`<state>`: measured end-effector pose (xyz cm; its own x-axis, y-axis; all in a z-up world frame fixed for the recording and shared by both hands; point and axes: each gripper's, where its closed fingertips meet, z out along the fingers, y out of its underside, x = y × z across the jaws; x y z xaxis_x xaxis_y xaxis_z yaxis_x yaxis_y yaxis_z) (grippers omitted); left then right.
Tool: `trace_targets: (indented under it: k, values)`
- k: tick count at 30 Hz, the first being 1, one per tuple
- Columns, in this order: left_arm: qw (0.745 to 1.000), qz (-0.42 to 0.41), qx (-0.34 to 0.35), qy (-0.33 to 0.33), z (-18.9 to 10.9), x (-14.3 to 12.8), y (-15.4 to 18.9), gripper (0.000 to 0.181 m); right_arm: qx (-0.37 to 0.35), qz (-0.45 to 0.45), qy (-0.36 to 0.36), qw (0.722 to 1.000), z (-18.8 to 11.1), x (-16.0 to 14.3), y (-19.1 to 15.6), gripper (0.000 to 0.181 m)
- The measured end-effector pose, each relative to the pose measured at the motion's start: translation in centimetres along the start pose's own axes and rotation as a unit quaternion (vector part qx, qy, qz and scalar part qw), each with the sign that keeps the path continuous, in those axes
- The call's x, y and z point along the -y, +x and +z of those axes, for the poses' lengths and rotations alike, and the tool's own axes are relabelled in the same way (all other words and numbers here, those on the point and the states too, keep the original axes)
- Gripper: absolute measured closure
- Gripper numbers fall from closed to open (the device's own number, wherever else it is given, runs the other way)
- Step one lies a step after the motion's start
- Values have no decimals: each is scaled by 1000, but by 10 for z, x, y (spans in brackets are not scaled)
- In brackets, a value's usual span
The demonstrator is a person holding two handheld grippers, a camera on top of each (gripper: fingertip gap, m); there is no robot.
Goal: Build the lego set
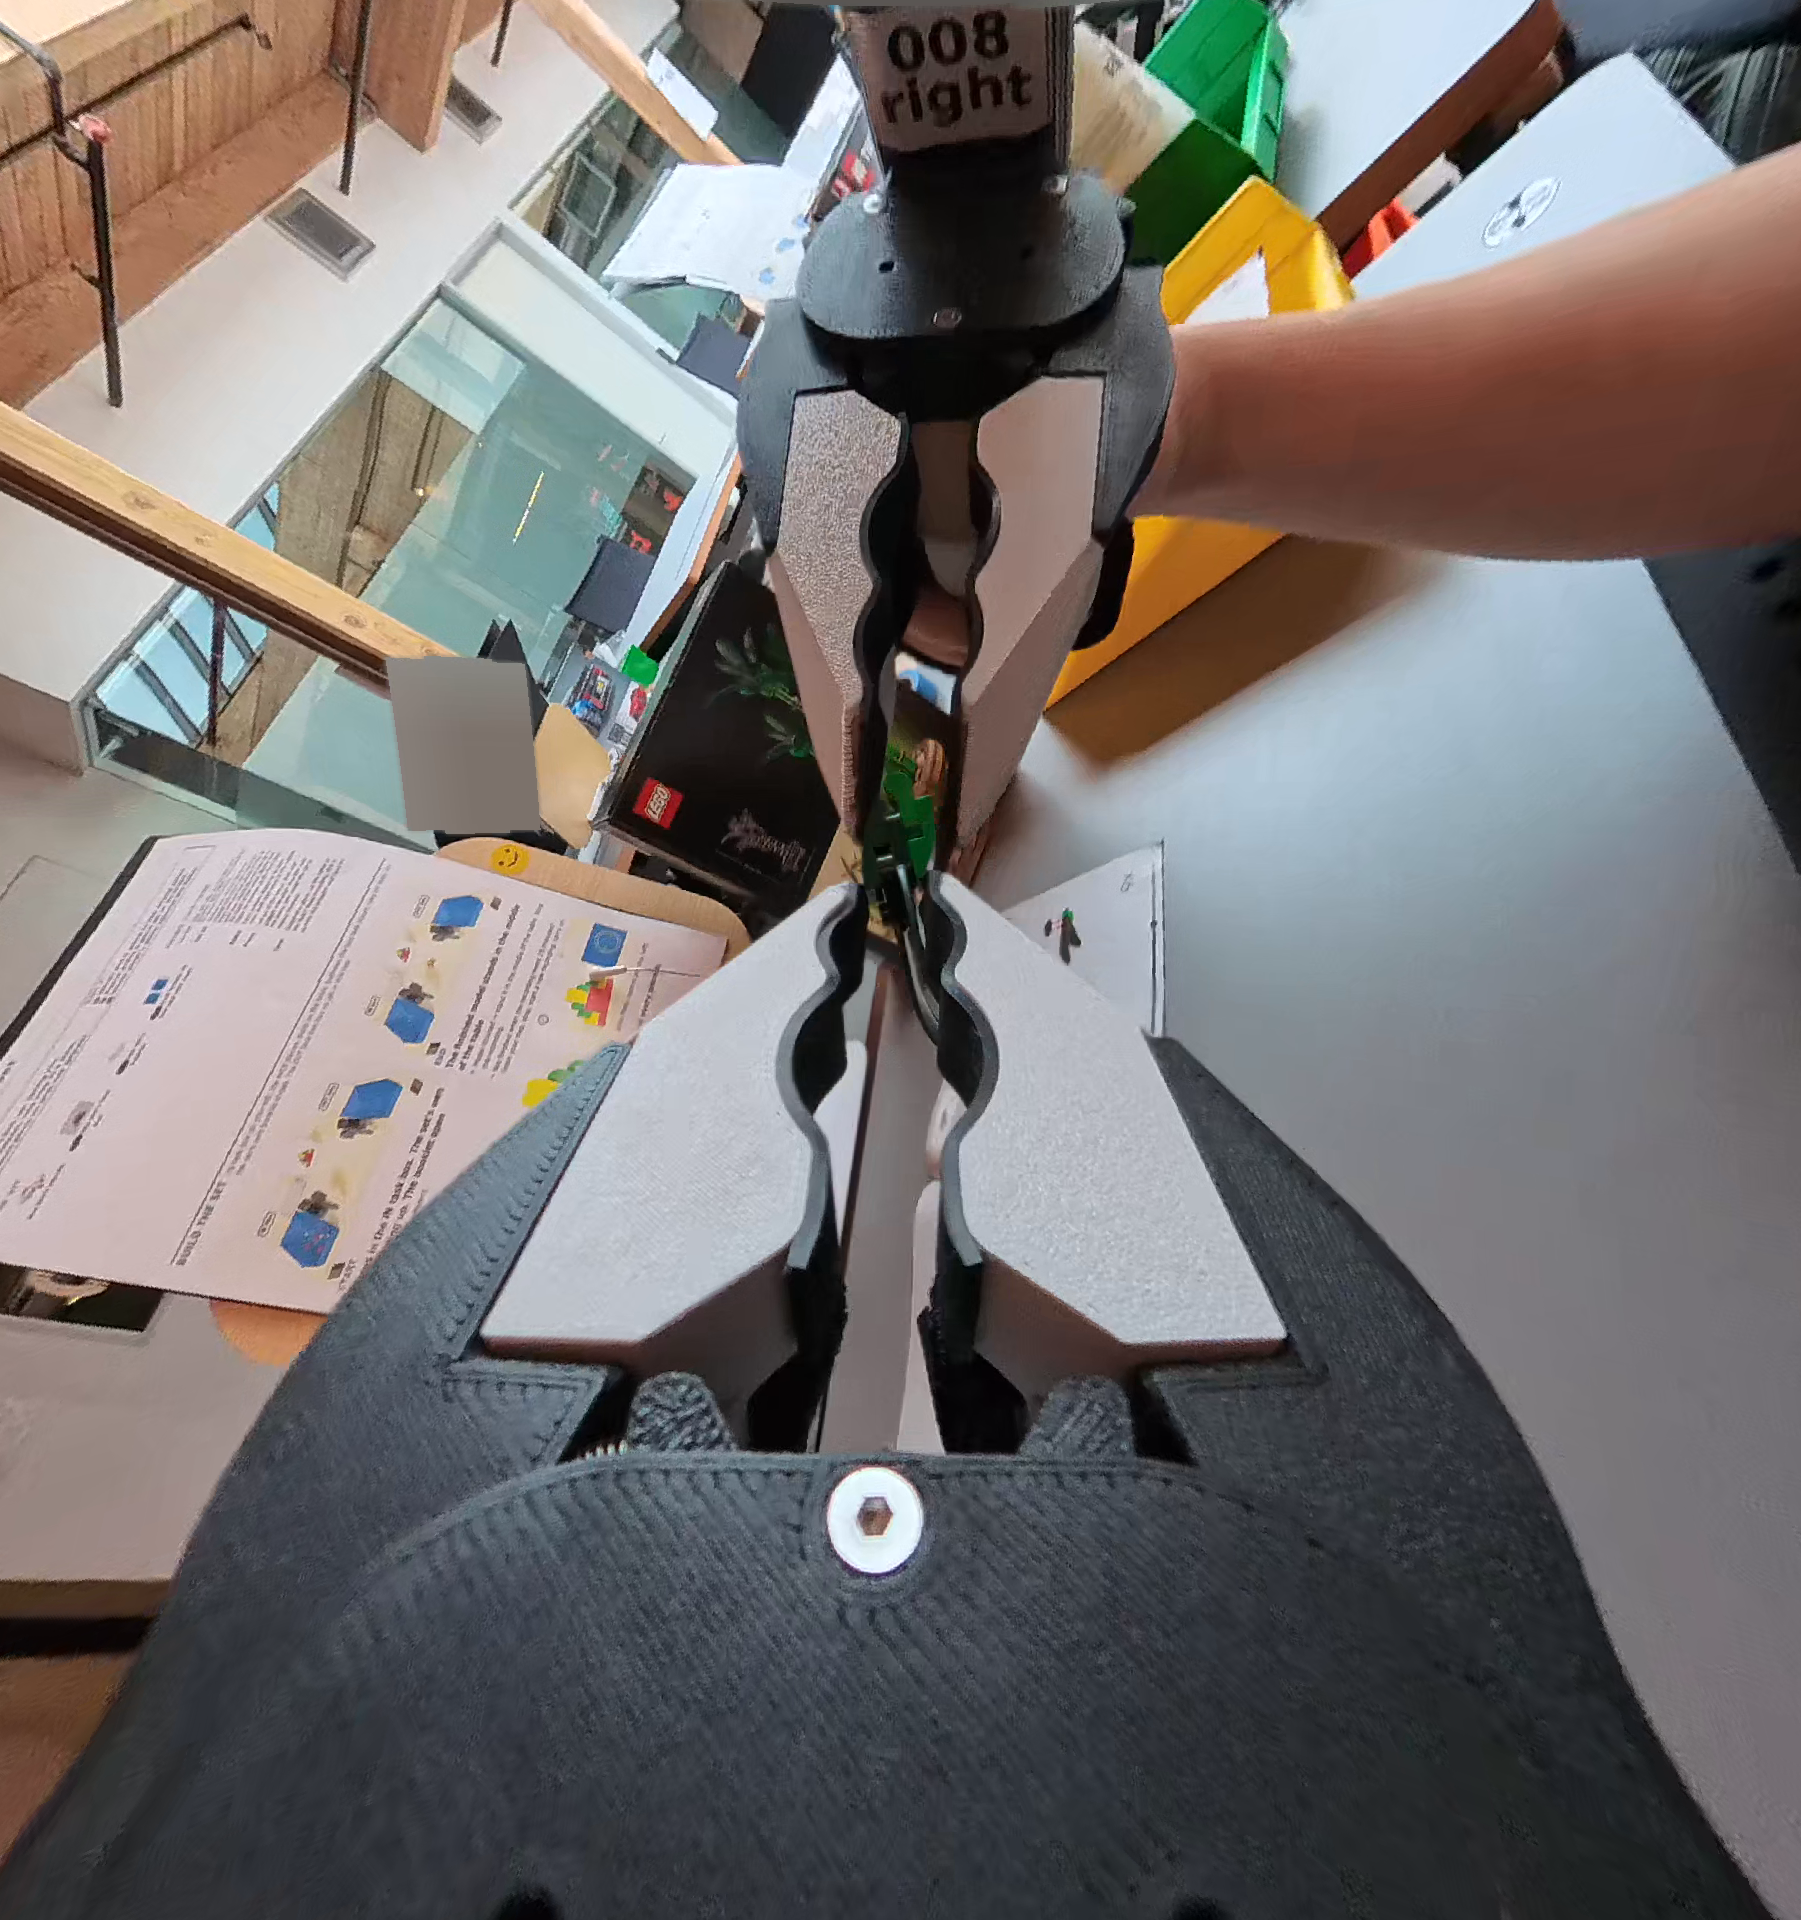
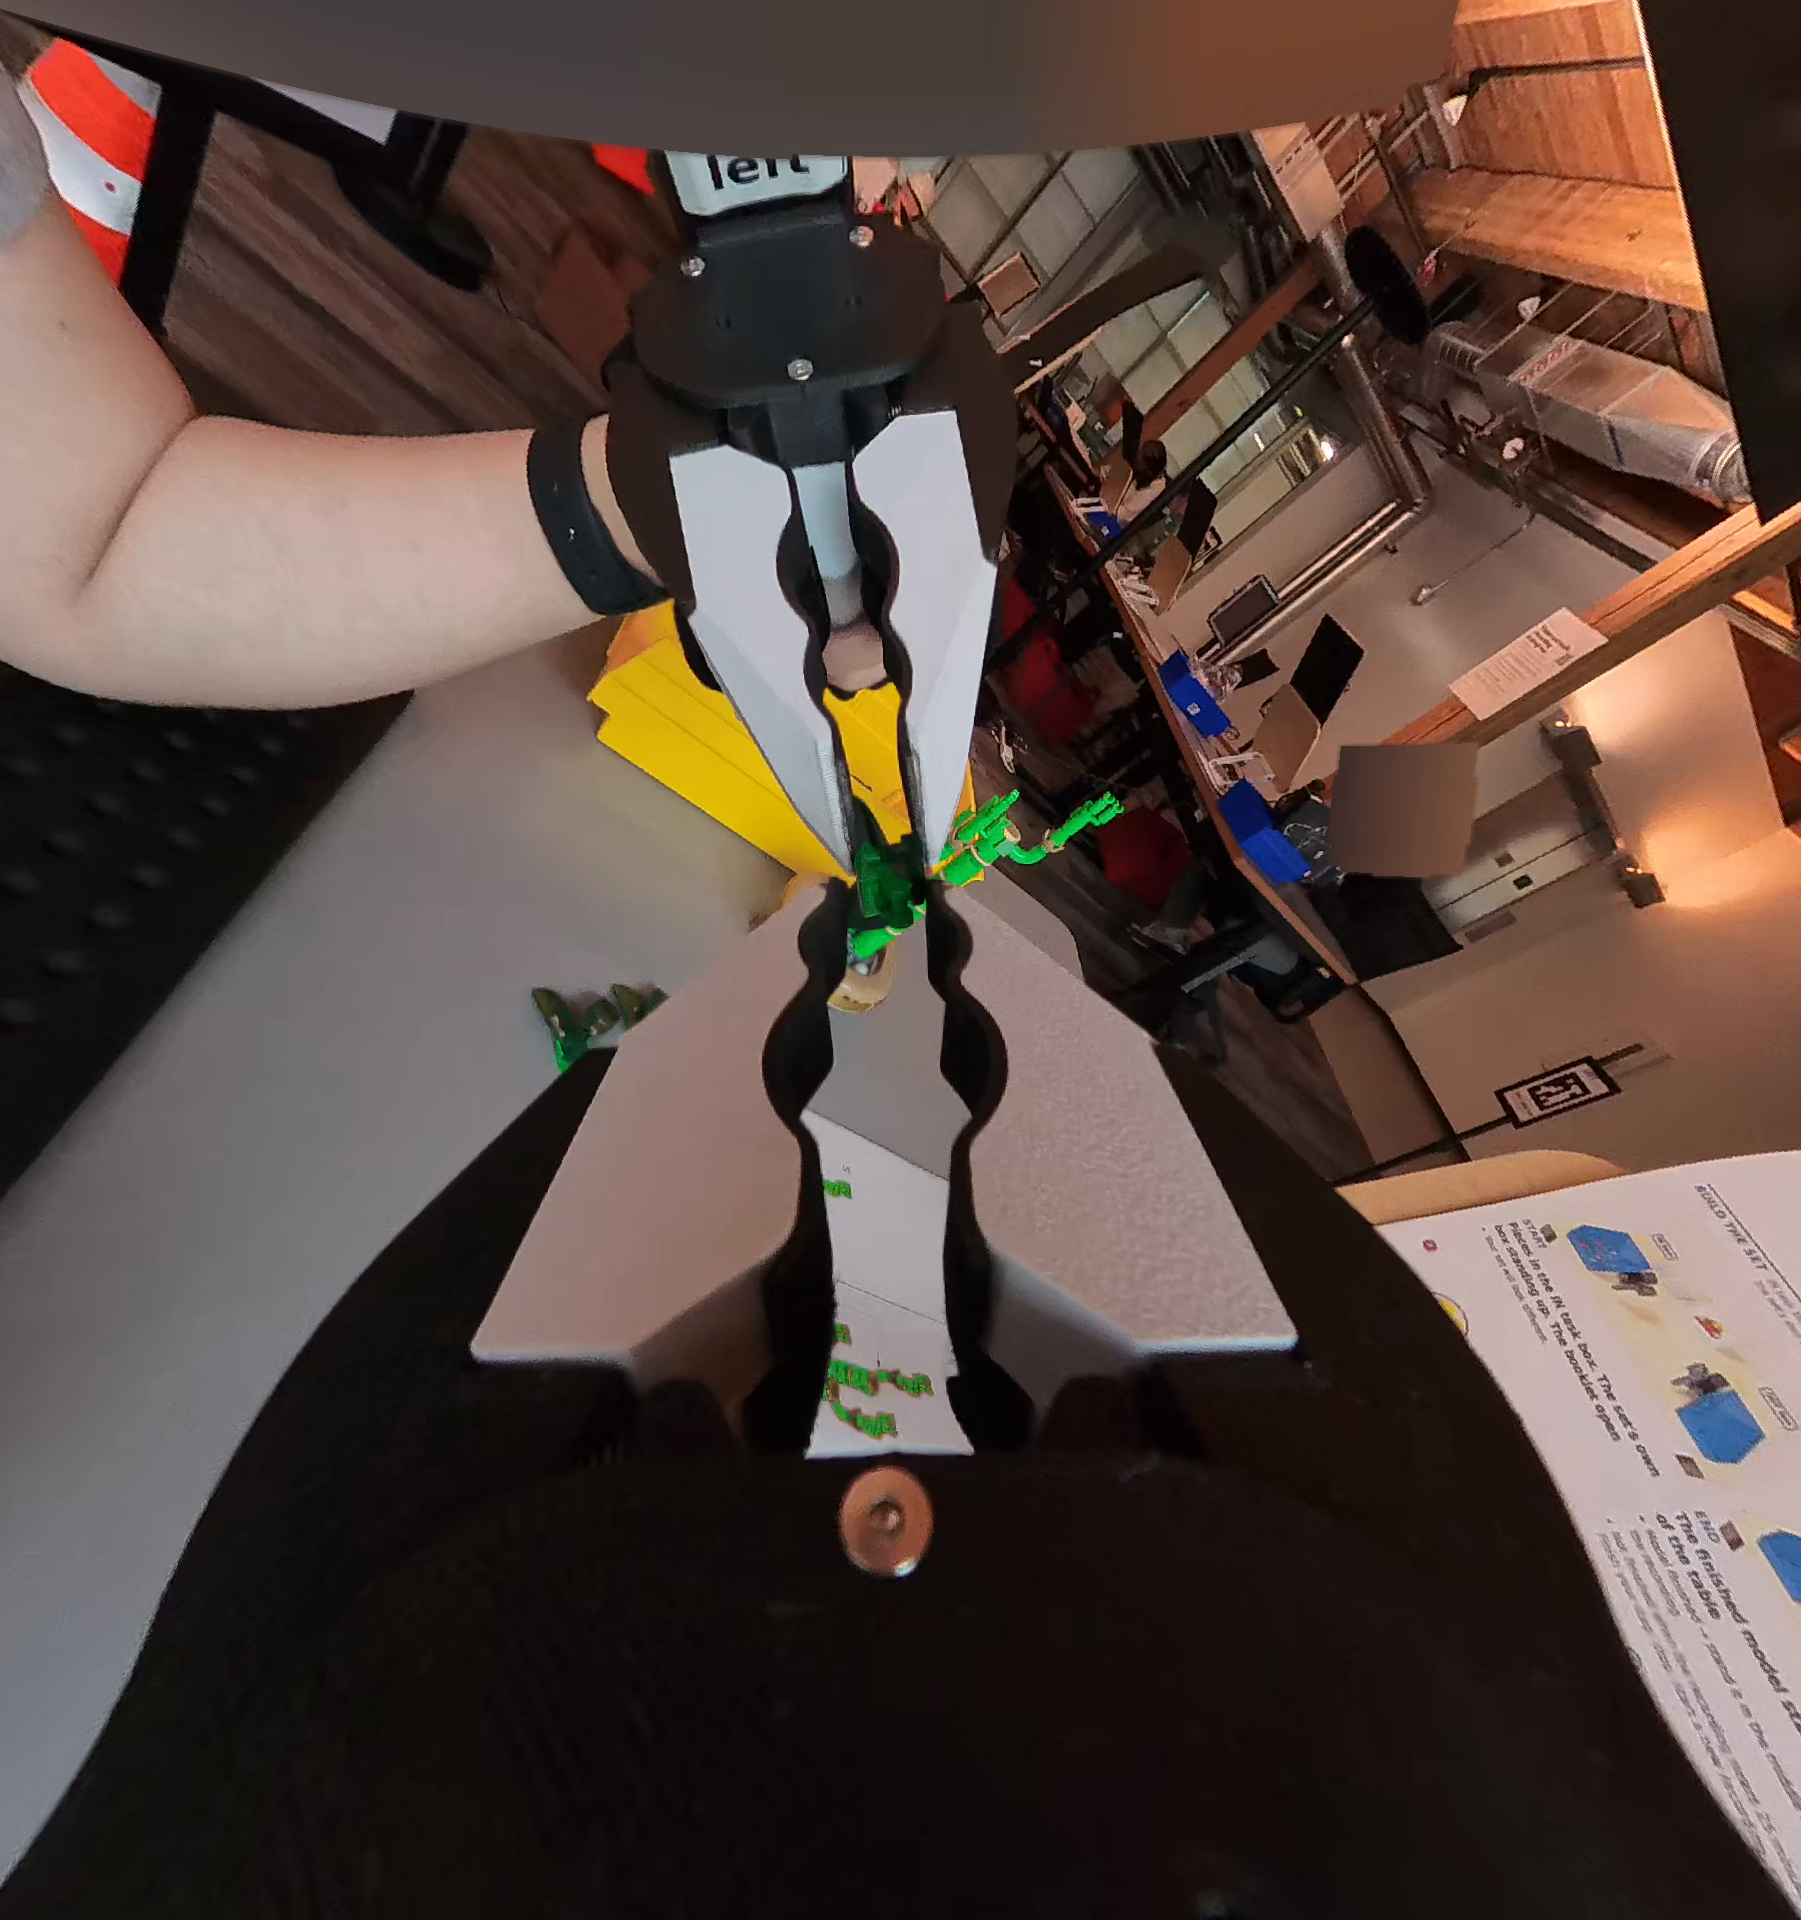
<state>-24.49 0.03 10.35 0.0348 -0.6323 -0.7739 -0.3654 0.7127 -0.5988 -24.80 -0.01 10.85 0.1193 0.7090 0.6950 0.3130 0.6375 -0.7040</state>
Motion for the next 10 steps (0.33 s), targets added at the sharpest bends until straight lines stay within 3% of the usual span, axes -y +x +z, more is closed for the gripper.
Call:
trace_targets:
  k: [10]
  values:
    - [1000,1,-10,-6,-2,-4,2,173,5,7,1,1000,-8,0,0,178]
